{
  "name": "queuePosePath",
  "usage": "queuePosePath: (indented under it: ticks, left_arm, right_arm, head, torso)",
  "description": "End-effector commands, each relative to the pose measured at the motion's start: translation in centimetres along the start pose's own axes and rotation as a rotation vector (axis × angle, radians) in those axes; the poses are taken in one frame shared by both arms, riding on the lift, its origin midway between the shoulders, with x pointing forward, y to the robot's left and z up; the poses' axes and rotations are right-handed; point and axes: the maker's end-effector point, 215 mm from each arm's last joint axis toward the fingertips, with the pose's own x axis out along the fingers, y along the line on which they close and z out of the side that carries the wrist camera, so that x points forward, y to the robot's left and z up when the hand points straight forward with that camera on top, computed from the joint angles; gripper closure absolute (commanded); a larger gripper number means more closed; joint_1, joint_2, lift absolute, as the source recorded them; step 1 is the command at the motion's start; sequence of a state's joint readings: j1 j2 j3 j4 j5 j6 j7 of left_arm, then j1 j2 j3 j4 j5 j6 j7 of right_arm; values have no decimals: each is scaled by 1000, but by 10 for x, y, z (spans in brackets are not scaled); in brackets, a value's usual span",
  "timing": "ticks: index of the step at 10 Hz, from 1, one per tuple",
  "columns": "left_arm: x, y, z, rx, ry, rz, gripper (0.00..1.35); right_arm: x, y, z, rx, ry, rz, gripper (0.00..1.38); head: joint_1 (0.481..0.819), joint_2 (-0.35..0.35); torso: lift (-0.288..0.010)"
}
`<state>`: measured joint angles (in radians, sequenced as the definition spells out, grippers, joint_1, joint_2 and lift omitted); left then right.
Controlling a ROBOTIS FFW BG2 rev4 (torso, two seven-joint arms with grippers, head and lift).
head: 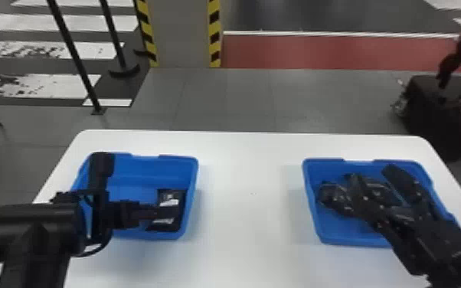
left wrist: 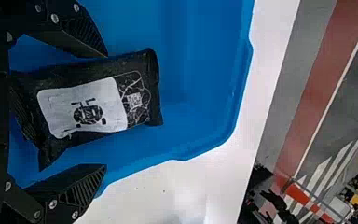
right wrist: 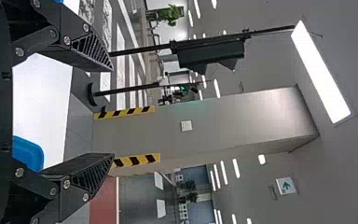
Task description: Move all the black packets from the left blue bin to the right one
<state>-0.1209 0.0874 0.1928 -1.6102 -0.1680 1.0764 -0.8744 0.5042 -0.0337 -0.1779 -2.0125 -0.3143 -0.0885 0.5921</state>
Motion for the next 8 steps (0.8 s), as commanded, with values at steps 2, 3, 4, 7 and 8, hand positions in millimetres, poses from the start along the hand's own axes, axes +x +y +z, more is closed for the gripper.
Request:
queuePosePath:
  ticks: [2, 3, 4, 7, 8]
  left_arm:
    - [10, 0, -6, -12, 22, -11, 216]
    - [15, 0, -10, -18, 39, -18, 274]
    - [20, -2, -13, -14, 51, -27, 518]
    - [19, -4, -2, 31, 26, -38, 1199]
    - [15, -7, 4, 52, 13, -58, 1208]
  right_arm:
    - [-2, -1, -3, 15, 1, -4, 415]
    - [-2, -2, -4, 19, 1, -5, 415]
    - [-1, -1, -4, 22, 0, -4, 415]
    - [-3, -1, -9, 44, 6, -5, 415]
    - [-3, 0, -11, 50, 8, -4, 415]
  head:
    - [695, 14]
    - [695, 12]
    - [695, 11]
    - [695, 0]
    - [695, -1]
  torso:
    - [-110]
    - [-110]
    - [-110]
    - [-110]
    - [-110]
